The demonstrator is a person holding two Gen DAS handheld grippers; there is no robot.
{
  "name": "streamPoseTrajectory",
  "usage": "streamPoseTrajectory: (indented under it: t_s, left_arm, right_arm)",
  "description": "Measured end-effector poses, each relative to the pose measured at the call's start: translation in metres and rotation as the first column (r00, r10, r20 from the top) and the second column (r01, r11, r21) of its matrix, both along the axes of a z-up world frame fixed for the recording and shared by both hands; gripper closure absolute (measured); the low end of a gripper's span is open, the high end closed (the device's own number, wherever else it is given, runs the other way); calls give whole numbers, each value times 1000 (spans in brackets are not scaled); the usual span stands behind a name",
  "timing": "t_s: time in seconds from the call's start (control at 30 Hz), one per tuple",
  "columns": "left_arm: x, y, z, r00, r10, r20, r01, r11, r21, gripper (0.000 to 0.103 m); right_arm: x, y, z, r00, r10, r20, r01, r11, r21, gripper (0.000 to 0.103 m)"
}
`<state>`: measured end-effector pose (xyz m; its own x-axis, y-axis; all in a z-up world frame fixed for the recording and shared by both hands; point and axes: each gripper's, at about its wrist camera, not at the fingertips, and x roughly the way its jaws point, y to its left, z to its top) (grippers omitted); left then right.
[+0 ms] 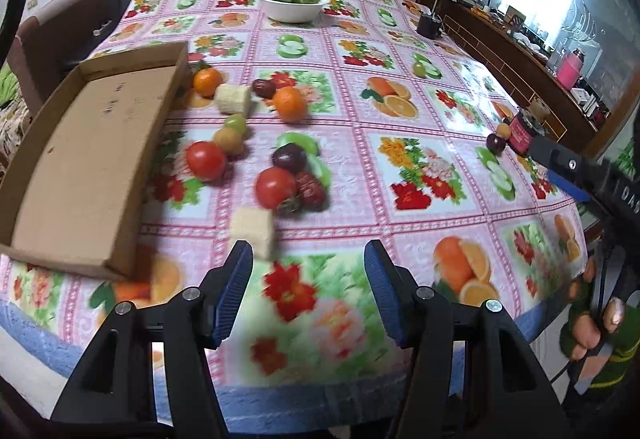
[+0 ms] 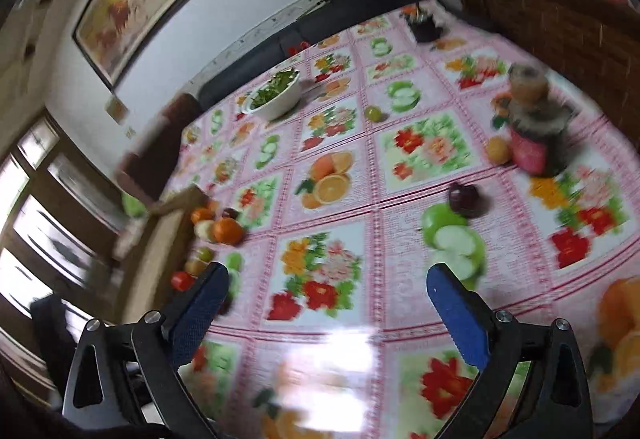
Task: Organize fruits
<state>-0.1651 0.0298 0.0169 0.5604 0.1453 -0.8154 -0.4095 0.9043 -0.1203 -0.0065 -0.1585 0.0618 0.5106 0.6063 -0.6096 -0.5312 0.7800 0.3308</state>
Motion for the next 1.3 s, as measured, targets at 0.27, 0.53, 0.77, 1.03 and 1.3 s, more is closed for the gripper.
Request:
streamPoseTrajectory:
  t_s: [0.27,0.53,0.77,1.03,1.3]
  left_arm:
    - [-27,15,-5,999,32,-16,-32,999,1,46]
    - [-27,21,-13,998,55,-33,-56,998,-10,46]
    - [-21,20,-15,998,52,-41,-53,998,-23,46]
    - [-18,21,-18,996,64,-57,-65,998,-22,46]
    - [-12,21,-23,995,63,-81,-65,998,-18,46]
  right_arm:
    - [-35,14,-14,993,55,104,-33,980,-197,2]
    - [-51,28,-17,987,69,144,-29,963,-267,2]
    - [-49,34,-17,986,39,160,16,944,-330,2]
    - [-40,31,-19,987,-4,163,63,931,-360,2]
    - [-29,28,-25,990,-29,141,80,926,-370,2]
